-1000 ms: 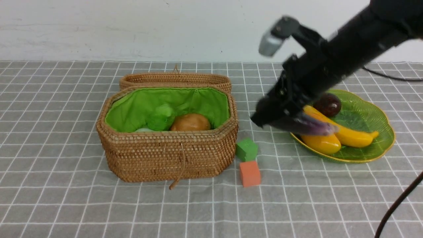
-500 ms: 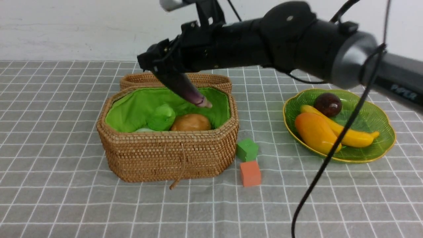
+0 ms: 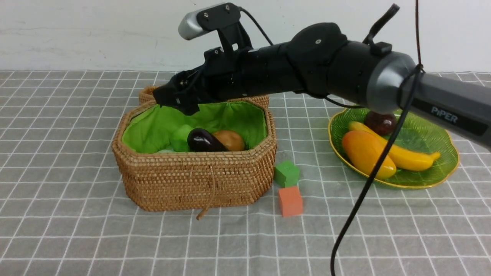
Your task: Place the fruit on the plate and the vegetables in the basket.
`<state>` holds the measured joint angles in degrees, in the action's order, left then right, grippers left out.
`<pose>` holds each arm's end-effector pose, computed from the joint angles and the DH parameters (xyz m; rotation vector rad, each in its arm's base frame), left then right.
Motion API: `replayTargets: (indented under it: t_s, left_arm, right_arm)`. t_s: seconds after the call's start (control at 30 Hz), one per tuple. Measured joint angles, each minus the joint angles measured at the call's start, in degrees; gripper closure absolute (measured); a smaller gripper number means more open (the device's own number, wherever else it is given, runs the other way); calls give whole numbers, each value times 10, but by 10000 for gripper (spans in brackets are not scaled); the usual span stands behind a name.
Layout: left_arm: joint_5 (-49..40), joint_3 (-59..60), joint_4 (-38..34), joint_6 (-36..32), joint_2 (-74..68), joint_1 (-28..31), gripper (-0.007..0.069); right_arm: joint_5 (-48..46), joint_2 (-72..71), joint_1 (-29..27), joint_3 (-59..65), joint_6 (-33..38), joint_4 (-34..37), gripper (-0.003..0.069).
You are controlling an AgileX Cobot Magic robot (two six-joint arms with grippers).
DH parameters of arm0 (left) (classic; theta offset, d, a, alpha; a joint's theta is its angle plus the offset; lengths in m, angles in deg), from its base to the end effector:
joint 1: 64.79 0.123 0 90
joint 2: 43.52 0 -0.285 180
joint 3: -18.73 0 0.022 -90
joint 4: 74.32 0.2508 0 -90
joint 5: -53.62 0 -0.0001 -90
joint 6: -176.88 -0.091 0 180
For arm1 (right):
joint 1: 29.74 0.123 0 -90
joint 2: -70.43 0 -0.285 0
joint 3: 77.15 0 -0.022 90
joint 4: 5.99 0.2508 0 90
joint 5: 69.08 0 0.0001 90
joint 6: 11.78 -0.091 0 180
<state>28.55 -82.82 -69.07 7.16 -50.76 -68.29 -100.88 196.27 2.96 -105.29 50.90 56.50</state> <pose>0.0509 0.0004 0.1675 -0.0600 1.9309 -0.0677 0.3910 0.3016 0.3099 -0.9381 1.7909 0.8010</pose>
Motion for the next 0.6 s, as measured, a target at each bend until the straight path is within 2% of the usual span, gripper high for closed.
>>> replayTargets:
  t_s: [0.07,0.17,0.2,0.23,0.3,0.37,0.4,0.5,0.53,0.6]
  left_arm:
    - [0,0,1,0,0,0,386]
    - [0,0,1,0,0,0,386]
    - [0,0,1,0,0,0,386]
    - [0,0,1,0,0,0,386]
    - [0,0,1,0,0,0,386]
    - [0,0,1,0,0,0,386]
    - [0,0,1,0,0,0,386]
    - [0,0,1,0,0,0,386]
    - [0,0,1,0,0,0,386]
    - [0,0,1,0,0,0,386]
  right_arm:
    - [-36,-12,-5,0,0,-24,12]
    - [-128,-46,-30,0,-26,-83,116]
    - [-133,-51,-32,0,-33,-91,132]
    - [-174,-74,-61,0,-82,-128,214]
    - [-201,-97,-93,0,-137,-164,301]
    - [-222,-118,-138,0,-210,-205,424]
    - [-238,-133,-169,0,-253,-224,514]
    - [-265,-149,-201,1,-288,-237,609]
    - [-296,-167,-230,12,-302,-242,666]
    - [-319,-181,-240,24,-305,-242,674]
